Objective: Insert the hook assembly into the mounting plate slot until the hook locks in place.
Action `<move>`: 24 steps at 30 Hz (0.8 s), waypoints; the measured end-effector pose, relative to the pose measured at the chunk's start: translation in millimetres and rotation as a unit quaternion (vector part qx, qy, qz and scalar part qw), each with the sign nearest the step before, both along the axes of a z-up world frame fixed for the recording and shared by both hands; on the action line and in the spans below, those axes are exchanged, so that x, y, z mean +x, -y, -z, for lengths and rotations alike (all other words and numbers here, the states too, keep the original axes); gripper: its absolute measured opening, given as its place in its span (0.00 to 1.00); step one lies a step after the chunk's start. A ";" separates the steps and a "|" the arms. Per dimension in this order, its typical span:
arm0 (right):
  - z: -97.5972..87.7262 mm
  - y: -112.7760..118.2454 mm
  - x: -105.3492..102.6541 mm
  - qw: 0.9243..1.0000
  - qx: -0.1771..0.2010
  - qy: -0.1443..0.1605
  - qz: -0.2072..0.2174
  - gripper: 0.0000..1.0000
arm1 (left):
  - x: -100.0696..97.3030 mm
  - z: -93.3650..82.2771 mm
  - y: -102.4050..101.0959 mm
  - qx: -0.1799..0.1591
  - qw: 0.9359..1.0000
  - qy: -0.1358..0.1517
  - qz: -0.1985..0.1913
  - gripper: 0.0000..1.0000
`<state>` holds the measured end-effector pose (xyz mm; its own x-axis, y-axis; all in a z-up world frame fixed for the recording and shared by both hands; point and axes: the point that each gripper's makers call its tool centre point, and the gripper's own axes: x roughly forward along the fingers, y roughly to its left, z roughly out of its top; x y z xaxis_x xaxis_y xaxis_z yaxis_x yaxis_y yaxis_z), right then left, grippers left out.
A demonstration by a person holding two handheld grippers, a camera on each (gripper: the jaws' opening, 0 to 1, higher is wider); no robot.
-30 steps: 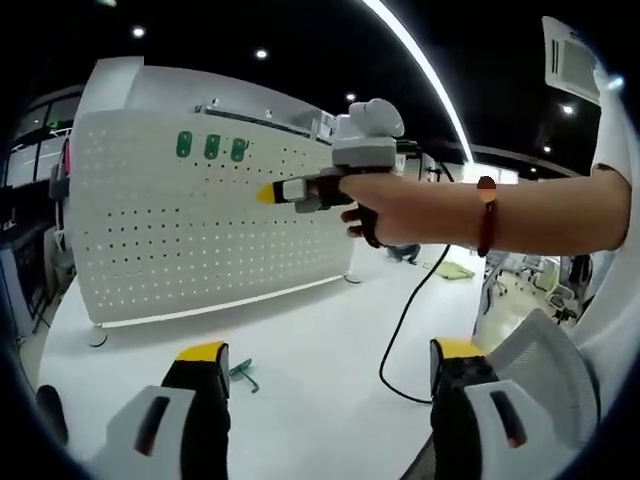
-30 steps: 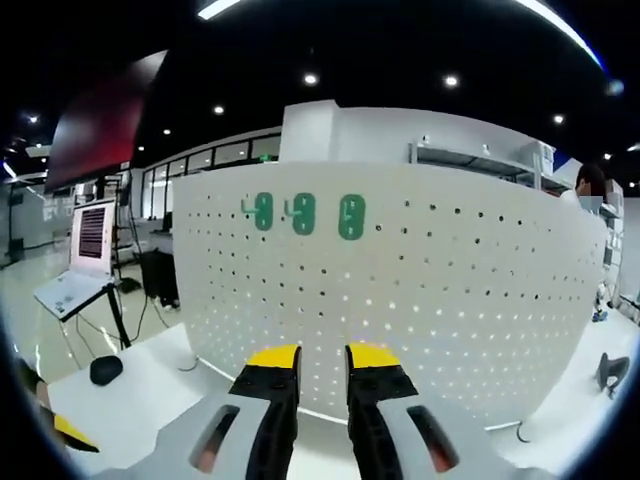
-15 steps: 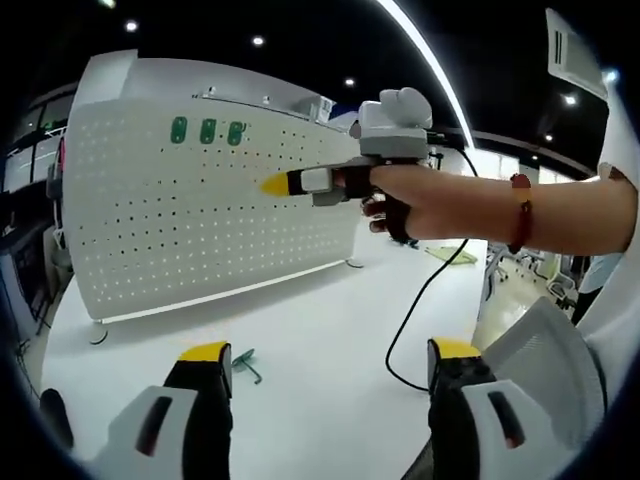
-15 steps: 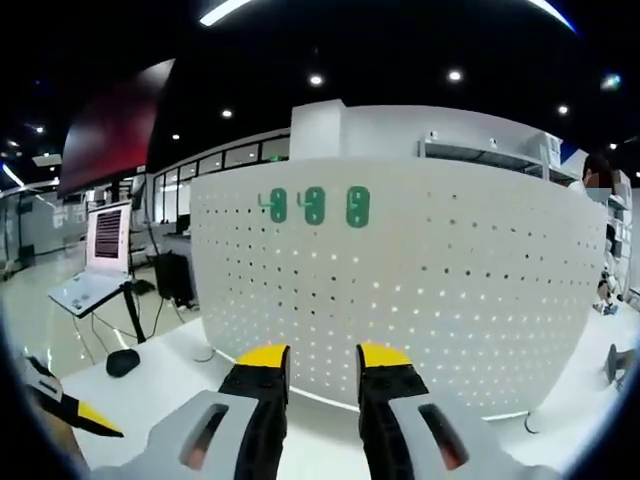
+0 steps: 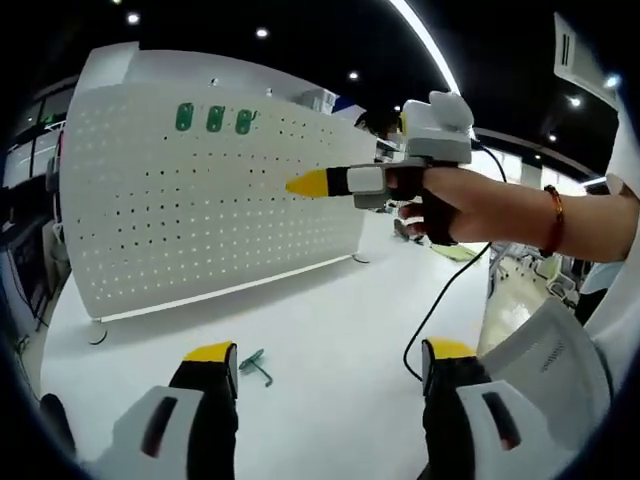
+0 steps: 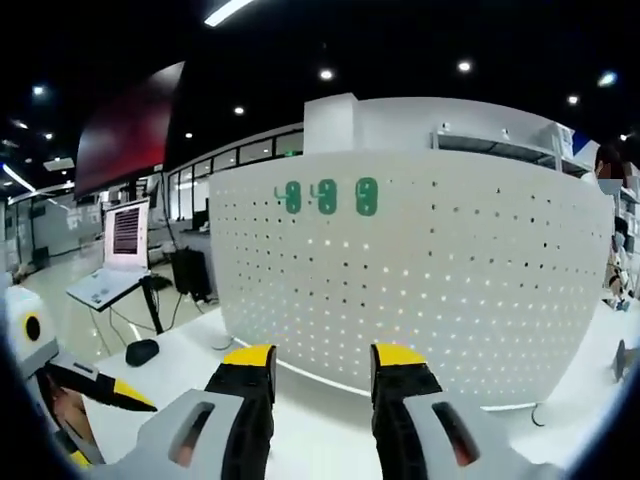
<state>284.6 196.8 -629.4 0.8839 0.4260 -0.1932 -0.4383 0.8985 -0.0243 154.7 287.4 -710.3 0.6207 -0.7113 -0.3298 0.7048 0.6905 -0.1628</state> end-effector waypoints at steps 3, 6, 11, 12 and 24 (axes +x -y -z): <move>1.1 0.1 -2.6 1.000 0.003 -0.003 -0.001 0.38 | 5.2 4.8 -1.5 0.000 1.000 -0.013 -0.007 0.73; 2.0 -1.7 -5.9 1.000 0.000 -0.003 -0.007 0.38 | 8.4 6.8 -1.5 0.000 1.000 -0.015 -0.008 0.66; 0.0 -2.3 -12.2 1.000 0.002 0.003 -0.012 0.39 | 11.3 11.1 -2.6 0.000 1.000 -0.020 -0.013 0.67; -0.1 -2.1 -13.6 1.000 0.004 0.003 -0.012 0.40 | 11.2 13.4 -2.1 0.003 1.000 -0.023 -0.010 0.66; 3.9 -4.0 -33.7 1.000 -0.010 0.012 -0.022 0.42 | 26.3 25.8 -6.1 0.019 0.999 -0.022 -0.016 0.62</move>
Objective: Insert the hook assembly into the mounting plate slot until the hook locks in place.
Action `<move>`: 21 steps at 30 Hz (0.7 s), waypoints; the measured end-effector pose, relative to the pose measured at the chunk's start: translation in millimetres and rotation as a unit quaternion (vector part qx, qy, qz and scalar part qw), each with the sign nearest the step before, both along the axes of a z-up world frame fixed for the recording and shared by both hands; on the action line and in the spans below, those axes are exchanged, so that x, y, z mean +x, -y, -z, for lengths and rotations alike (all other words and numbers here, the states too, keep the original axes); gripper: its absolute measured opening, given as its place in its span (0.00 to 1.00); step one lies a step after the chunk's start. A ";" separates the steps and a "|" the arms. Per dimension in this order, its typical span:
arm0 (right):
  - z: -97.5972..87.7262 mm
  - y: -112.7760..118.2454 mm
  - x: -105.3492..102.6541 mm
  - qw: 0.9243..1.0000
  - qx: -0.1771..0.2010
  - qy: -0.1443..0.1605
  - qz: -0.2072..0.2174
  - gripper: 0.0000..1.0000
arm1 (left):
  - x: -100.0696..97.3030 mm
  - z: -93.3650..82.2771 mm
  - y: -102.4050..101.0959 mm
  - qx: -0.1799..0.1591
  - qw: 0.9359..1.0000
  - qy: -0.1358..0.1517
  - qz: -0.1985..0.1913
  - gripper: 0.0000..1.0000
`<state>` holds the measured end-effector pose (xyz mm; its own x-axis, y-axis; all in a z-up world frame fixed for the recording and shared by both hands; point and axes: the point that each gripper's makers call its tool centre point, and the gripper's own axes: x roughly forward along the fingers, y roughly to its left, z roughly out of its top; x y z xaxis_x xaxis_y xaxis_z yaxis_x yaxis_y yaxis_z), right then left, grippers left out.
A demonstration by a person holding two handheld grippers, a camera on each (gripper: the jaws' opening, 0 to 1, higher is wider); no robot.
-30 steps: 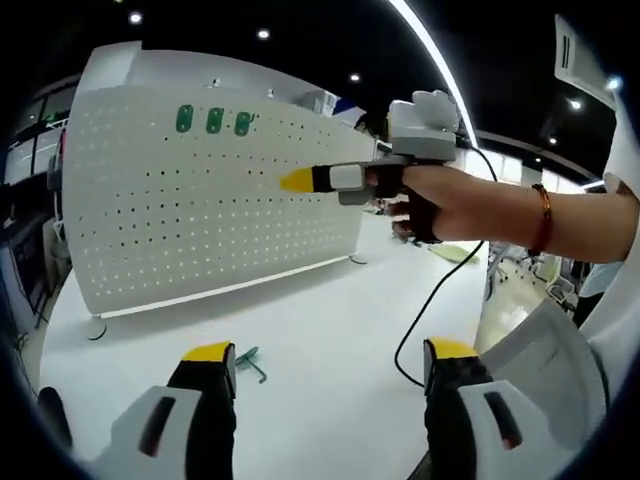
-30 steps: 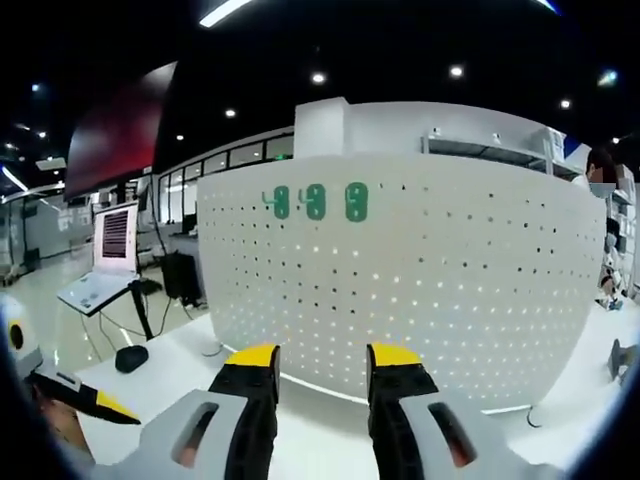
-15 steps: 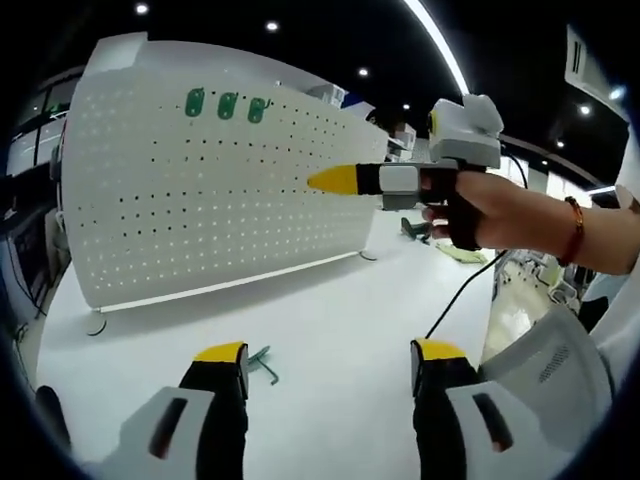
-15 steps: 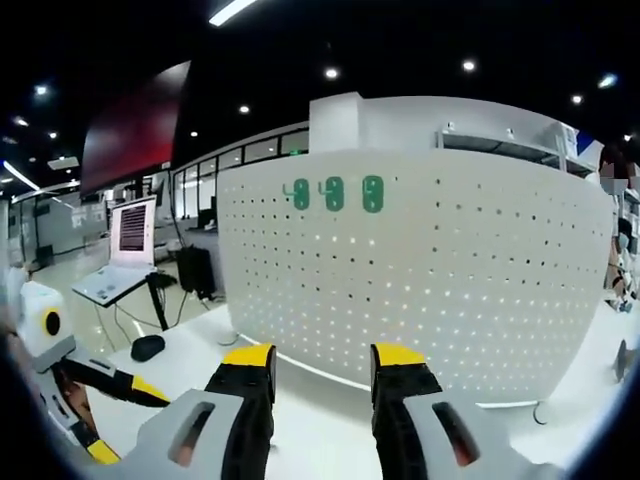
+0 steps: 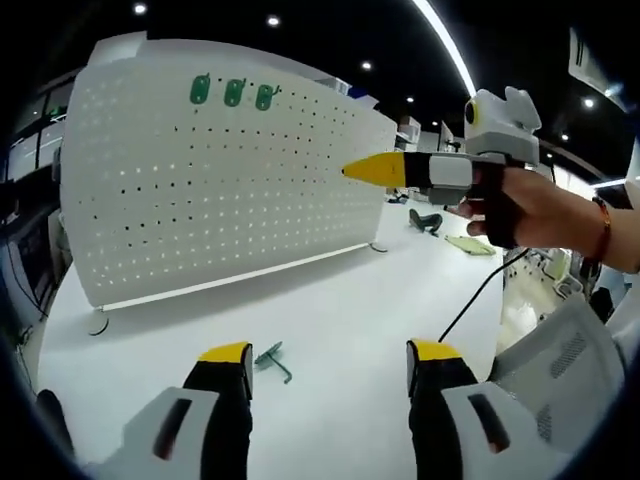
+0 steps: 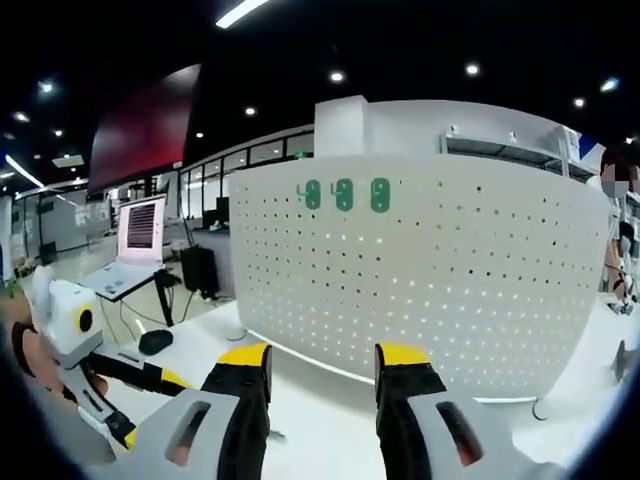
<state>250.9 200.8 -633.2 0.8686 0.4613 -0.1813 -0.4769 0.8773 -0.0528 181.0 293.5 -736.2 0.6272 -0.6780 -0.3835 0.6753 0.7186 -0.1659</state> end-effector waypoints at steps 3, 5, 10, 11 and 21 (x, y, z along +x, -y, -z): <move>1.3 1.9 -1.5 1.000 0.006 -0.004 0.002 0.42 | 5.0 2.1 -2.5 0.007 1.000 0.001 -0.002 0.62; 3.1 3.6 -0.6 1.000 0.005 -0.003 0.004 0.42 | 7.7 2.2 -3.0 0.005 1.000 0.002 -0.003 0.61; -2.0 5.5 0.0 1.000 0.001 0.005 0.004 0.43 | 14.6 5.7 -0.6 0.004 1.000 0.002 0.002 0.56; -2.5 5.3 0.0 1.000 -0.003 0.007 0.003 0.43 | 15.1 6.0 -0.6 0.005 1.000 0.002 0.002 0.56; 2.2 16.4 -5.8 1.000 0.003 0.001 0.018 0.42 | 25.4 10.9 2.7 0.002 1.000 -0.004 -0.002 0.50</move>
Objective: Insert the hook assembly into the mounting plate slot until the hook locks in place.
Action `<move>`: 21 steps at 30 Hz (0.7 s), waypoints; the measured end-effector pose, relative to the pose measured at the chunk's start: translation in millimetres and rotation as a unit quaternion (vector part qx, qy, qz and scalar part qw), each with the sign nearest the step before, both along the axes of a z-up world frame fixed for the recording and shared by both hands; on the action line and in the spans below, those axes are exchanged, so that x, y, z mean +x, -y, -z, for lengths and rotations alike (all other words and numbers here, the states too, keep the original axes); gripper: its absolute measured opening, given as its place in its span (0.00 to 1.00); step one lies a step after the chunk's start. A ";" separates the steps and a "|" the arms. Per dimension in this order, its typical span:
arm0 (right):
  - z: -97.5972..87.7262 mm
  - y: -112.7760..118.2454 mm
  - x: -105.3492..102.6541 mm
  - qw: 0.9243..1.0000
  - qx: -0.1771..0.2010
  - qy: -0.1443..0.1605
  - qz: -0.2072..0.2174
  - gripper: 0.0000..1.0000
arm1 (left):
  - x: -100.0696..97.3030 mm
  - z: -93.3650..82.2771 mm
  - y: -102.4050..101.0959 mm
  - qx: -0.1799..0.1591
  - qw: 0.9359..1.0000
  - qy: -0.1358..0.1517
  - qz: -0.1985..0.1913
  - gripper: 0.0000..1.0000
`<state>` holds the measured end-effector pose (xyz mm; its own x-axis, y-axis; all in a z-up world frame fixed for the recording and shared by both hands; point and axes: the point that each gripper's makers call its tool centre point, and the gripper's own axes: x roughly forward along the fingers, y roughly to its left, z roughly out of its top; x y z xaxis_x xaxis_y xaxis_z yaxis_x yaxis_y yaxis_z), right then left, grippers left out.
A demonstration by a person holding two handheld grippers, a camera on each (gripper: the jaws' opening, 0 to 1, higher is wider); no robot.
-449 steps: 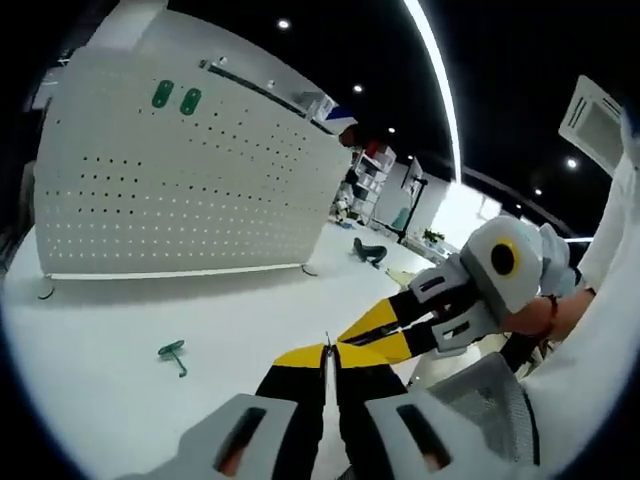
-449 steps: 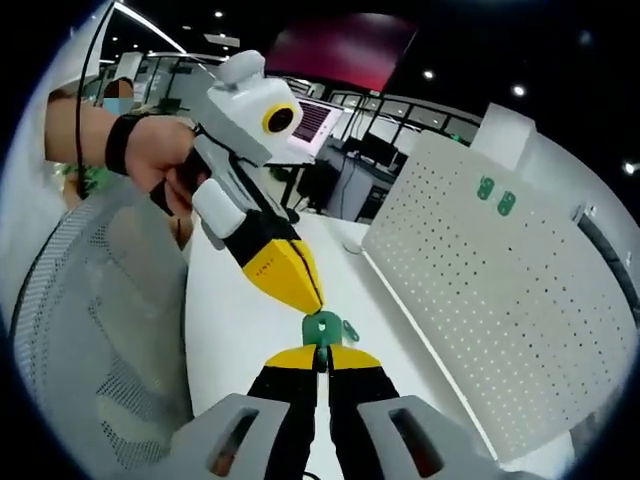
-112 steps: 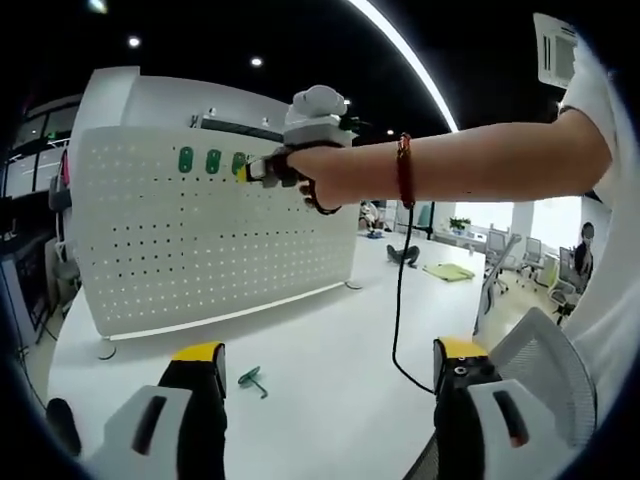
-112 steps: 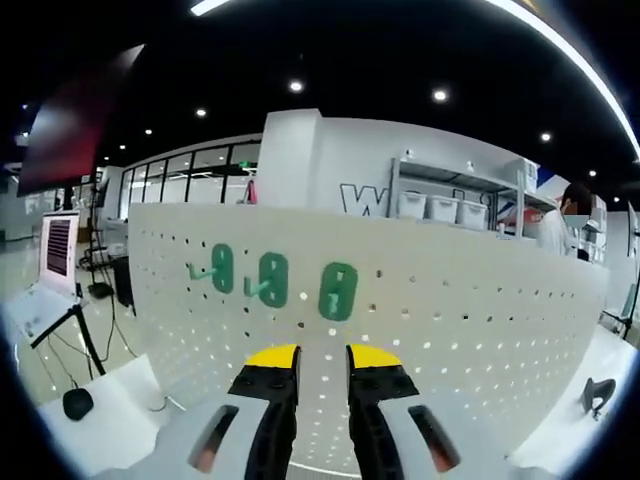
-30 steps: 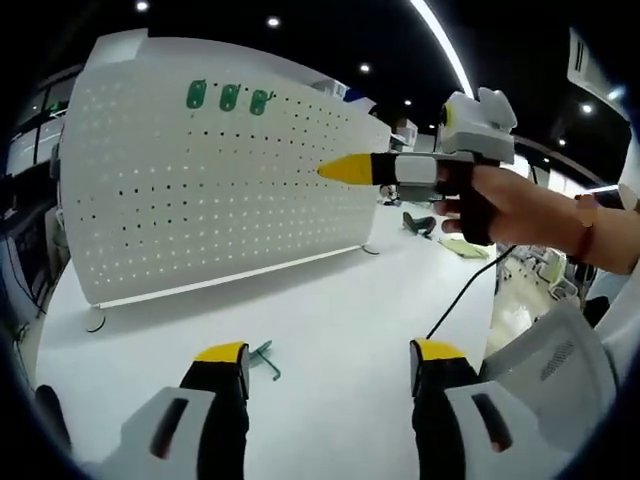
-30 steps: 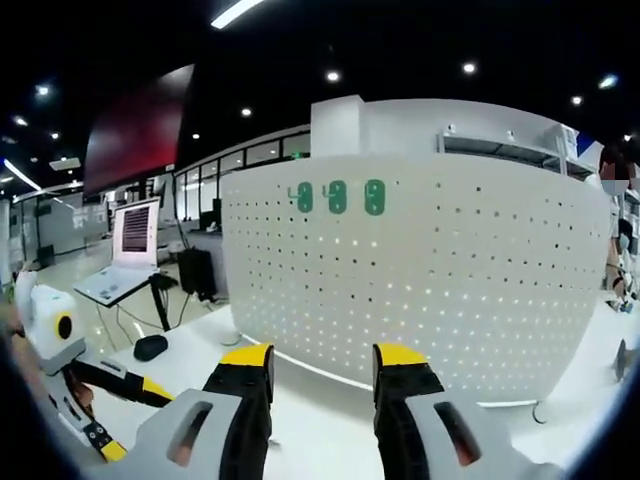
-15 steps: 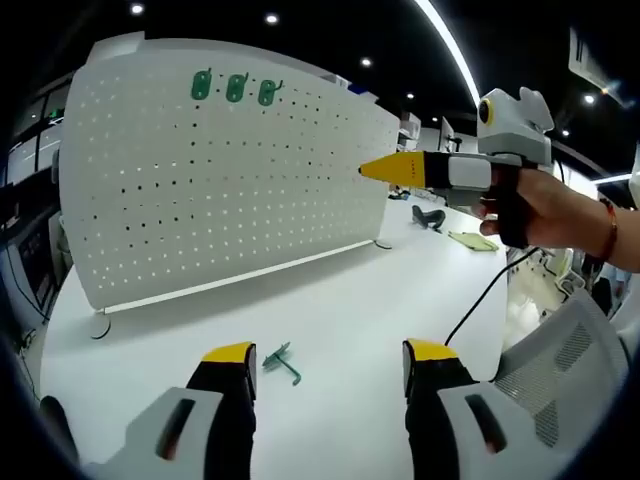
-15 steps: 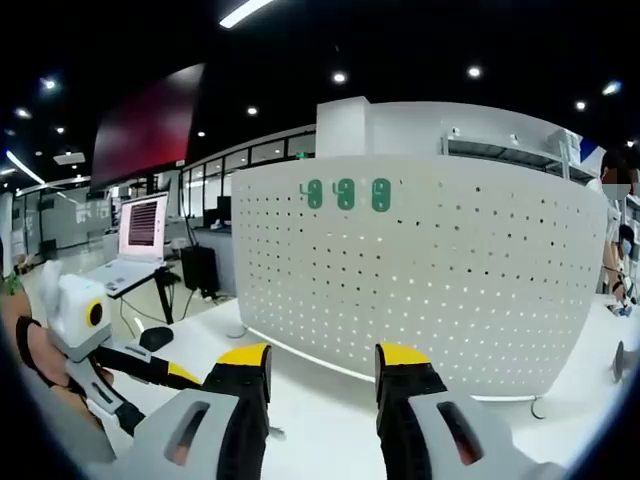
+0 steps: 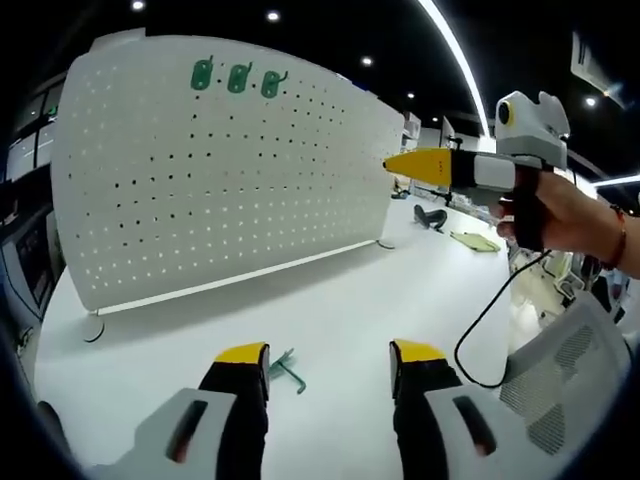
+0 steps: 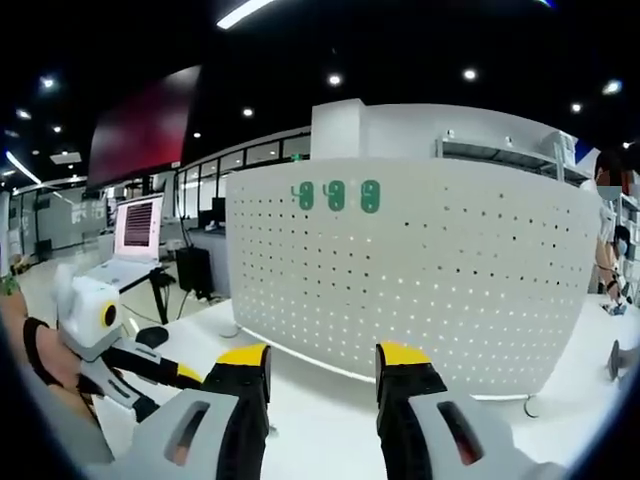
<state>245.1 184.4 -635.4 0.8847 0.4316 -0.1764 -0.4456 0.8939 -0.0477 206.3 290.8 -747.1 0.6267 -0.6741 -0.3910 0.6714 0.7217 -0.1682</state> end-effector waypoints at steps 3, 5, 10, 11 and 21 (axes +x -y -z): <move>-0.2 2.5 -2.8 1.000 0.001 0.000 0.002 0.42 | 3.5 2.7 0.0 0.002 1.000 0.000 -0.002 0.45; 0.8 6.5 -3.6 1.000 0.002 -0.003 0.007 0.42 | 5.2 4.6 0.7 0.000 1.000 -0.002 0.001 0.41; 0.3 13.4 -6.4 1.000 0.006 -0.004 0.014 0.42 | 8.3 8.1 3.3 0.007 1.000 0.000 0.006 0.38; -0.2 14.2 -7.1 1.000 0.008 -0.003 0.015 0.42 | 8.6 10.2 3.1 0.011 1.000 -0.003 0.007 0.37; 3.2 18.5 -16.5 1.000 0.012 -0.011 0.018 0.41 | 14.1 24.5 1.9 0.021 1.000 -0.016 0.013 0.33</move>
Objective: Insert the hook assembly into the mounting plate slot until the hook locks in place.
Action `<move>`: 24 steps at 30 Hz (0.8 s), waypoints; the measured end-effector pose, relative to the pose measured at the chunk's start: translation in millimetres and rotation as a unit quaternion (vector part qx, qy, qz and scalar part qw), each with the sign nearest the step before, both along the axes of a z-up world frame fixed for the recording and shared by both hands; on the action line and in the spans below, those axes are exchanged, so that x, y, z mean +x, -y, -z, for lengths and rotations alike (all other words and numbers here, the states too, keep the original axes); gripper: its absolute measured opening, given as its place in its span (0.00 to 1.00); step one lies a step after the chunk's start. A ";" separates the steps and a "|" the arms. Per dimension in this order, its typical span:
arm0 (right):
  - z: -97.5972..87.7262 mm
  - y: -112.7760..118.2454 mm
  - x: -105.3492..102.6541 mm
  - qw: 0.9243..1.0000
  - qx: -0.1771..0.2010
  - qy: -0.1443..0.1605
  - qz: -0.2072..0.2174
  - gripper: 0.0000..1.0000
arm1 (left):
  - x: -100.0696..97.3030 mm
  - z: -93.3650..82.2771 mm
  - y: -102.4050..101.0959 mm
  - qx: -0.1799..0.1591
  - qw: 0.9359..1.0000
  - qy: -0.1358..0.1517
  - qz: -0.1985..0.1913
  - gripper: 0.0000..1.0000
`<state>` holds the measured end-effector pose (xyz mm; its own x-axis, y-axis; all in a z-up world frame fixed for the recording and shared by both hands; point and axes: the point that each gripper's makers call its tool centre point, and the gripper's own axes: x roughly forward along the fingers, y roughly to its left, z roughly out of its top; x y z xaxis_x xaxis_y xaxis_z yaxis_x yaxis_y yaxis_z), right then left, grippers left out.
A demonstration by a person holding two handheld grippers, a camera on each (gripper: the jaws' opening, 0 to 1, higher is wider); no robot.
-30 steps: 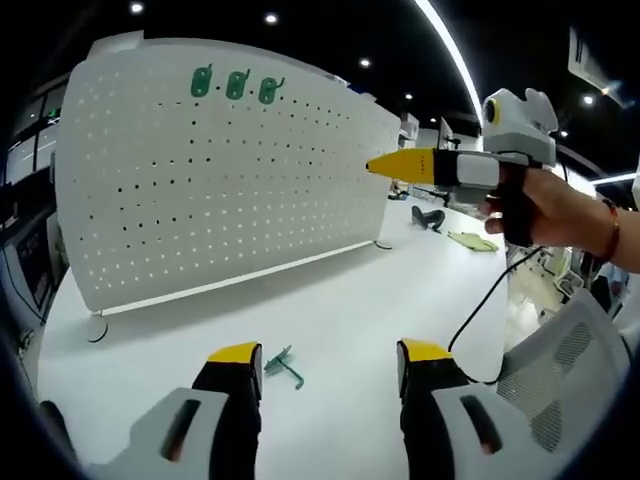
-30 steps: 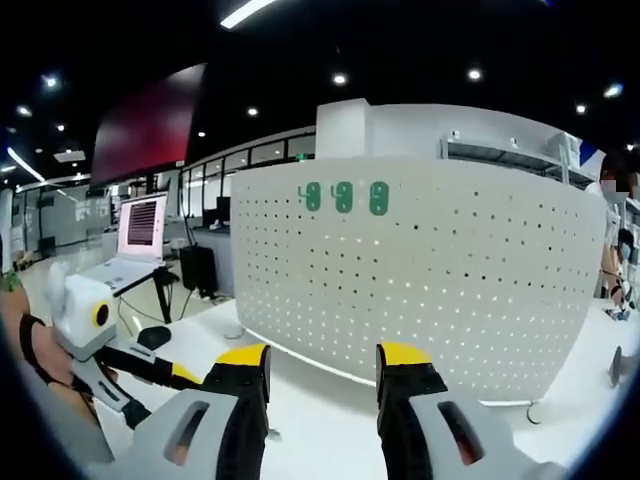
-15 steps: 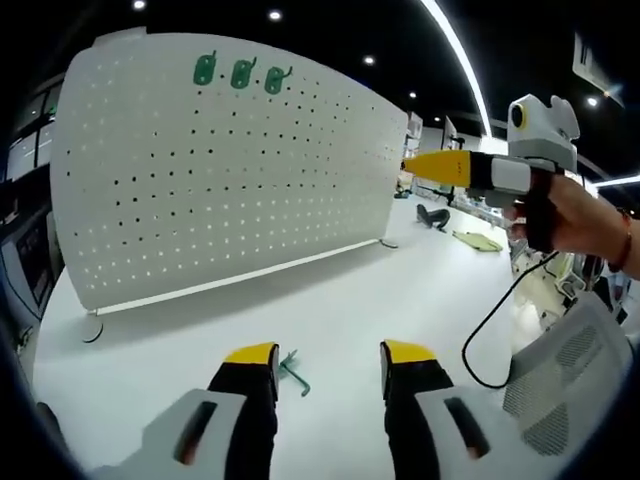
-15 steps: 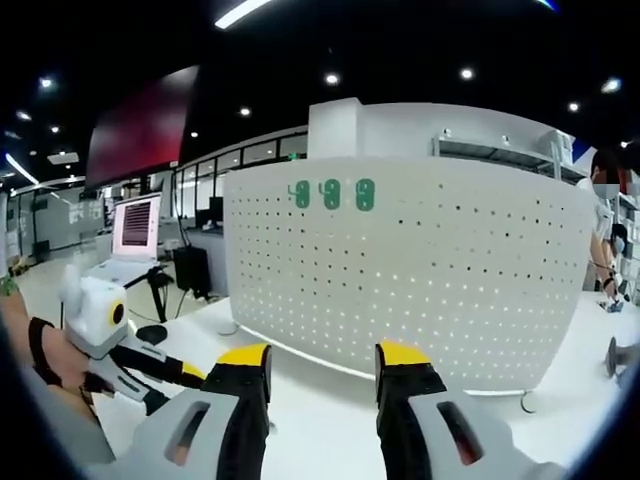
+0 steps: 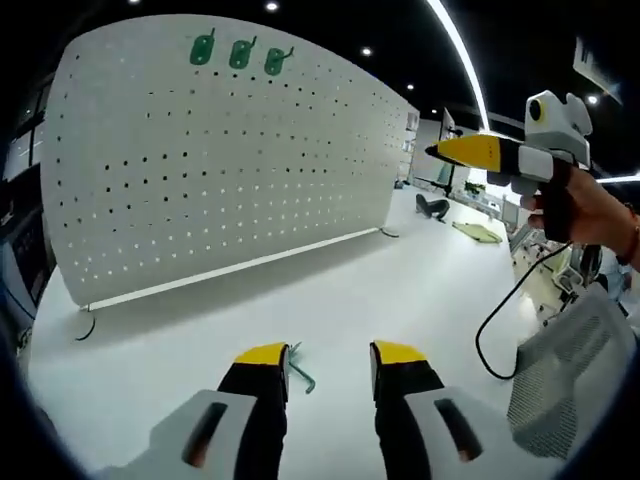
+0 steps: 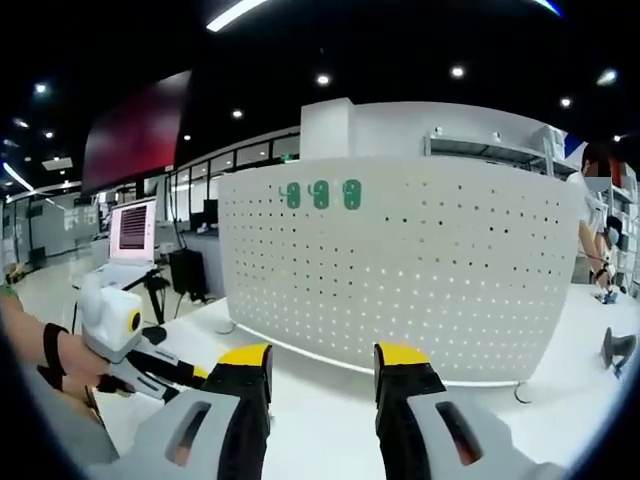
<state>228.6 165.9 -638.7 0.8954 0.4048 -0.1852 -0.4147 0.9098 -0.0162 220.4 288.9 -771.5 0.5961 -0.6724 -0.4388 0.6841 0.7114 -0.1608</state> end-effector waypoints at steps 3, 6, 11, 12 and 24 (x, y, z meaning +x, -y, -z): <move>0.8 -1.0 -2.3 1.000 -0.003 0.001 -0.002 0.41 | 2.7 2.6 -1.3 0.003 1.000 -0.001 0.000 0.31; 1.9 -1.2 -3.6 1.000 -0.006 -0.003 -0.004 0.40 | 4.7 4.9 -4.1 0.006 1.000 -0.005 -0.005 0.29; 3.1 0.1 -4.6 1.000 -0.006 -0.005 -0.004 0.40 | 5.3 11.7 -5.2 0.016 1.000 -0.010 -0.002 0.28; 3.8 0.2 -5.4 1.000 -0.007 -0.007 -0.004 0.40 | 5.6 13.3 -5.6 0.016 1.000 -0.012 -0.003 0.28; 15.8 3.5 -17.5 1.000 -0.014 -0.024 -0.006 0.39 | 14.1 31.5 -9.8 0.041 0.999 -0.026 -0.016 0.27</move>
<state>211.2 162.4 -654.5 0.8801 0.4105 -0.2388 -0.4273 0.9039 -0.0212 234.6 298.7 -803.1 0.5919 -0.6138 -0.5224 0.6530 0.7451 -0.1357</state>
